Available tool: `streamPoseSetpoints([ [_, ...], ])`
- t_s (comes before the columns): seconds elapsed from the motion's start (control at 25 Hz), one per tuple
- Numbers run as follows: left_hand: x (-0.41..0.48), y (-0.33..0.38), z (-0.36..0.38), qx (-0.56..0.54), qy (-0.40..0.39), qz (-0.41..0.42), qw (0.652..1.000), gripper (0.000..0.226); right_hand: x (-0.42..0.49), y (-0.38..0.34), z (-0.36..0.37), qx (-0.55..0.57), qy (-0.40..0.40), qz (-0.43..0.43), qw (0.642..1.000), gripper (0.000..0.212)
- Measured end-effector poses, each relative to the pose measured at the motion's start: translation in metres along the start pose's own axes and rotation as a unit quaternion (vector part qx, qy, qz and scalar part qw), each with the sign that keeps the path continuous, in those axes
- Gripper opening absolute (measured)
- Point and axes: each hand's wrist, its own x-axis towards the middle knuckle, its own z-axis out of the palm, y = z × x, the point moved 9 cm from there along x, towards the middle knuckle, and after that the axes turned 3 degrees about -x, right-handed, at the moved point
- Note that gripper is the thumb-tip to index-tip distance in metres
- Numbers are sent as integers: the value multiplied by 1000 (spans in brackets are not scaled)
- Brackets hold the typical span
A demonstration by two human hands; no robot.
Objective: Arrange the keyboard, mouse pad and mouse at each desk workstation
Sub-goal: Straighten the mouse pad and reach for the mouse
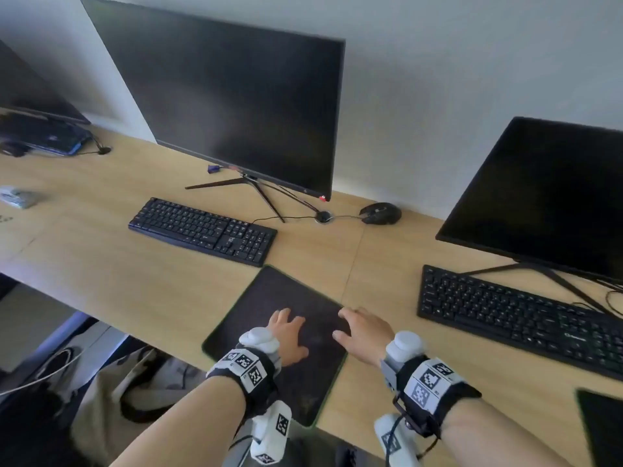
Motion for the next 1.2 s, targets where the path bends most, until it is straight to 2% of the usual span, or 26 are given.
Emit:
streamPoseSetpoints([
  [0.2,-6,3,-2,47,28,-21,998,91,0,-22,35,-88,-51,-31,994,57],
  [0.28,-4,11,-21,10,56,-13,998,86,7,-20,28,-118,-21,-36,992,66],
  [0.4,-9,5,-77,-88,147,29,985,68,21,-8,4,-137,3,-6,991,82],
  [0.48,-16,-15,-101,-65,179,25,981,61,29,-3,-11,-144,8,0,990,89],
  [0.64,-26,-20,-80,1,88,19,996,66,25,13,-25,-127,26,31,991,94],
  [0.8,-34,25,-54,65,100,77,990,80,8,31,-22,-111,12,57,992,97],
  [0.88,-37,43,-40,89,97,94,987,88,1,37,-21,-109,-9,63,992,94],
  [0.96,-40,52,-25,101,77,95,987,91,-1,43,-29,-96,-10,70,993,82],
  [1.12,-58,46,-20,135,117,94,979,95,7,47,-92,-75,153,88,981,44],
  [1.2,-70,47,-14,150,116,108,976,98,7,53,-122,-101,208,102,968,39],
])
